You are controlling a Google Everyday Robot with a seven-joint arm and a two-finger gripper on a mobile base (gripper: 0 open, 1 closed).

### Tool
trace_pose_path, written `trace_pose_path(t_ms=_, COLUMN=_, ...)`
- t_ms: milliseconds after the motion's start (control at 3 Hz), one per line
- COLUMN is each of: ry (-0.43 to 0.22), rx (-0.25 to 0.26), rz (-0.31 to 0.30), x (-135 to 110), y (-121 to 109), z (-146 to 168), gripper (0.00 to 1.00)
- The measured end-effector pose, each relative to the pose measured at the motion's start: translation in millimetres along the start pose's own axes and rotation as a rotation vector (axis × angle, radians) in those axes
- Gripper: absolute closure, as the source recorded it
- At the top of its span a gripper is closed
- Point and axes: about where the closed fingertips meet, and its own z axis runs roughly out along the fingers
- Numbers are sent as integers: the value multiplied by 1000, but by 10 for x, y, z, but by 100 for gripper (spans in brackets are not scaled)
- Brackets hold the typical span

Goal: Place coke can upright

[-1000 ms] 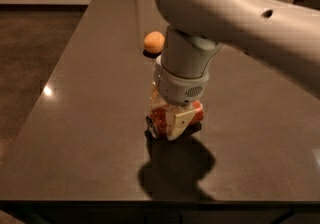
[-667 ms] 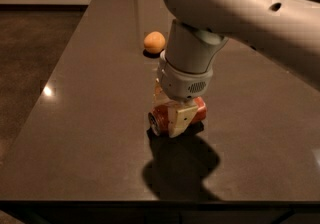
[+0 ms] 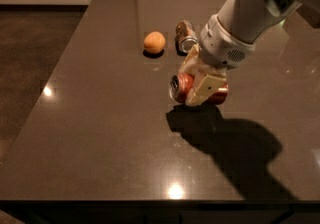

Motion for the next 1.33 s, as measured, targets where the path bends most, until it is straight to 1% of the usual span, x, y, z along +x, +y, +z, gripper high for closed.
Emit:
trace_pose_path(t_ms=333, ry=-163, rx=96, rz=125, x=87, y=-205, z=-273, gripper=100)
trace_pose_path(t_ms=667, ry=-348, rx=203, rz=232, x=165, y=-350, z=-442, gripper=100)
trace_pose_path(t_ms=1000, ry=-528, rx=326, rz=322, x=272, y=-484, z=-569, gripper=100)
trace_pose_path(t_ms=1333, ry=-692, rx=433, rz=406, x=357, y=-605, z=-680, gripper=100)
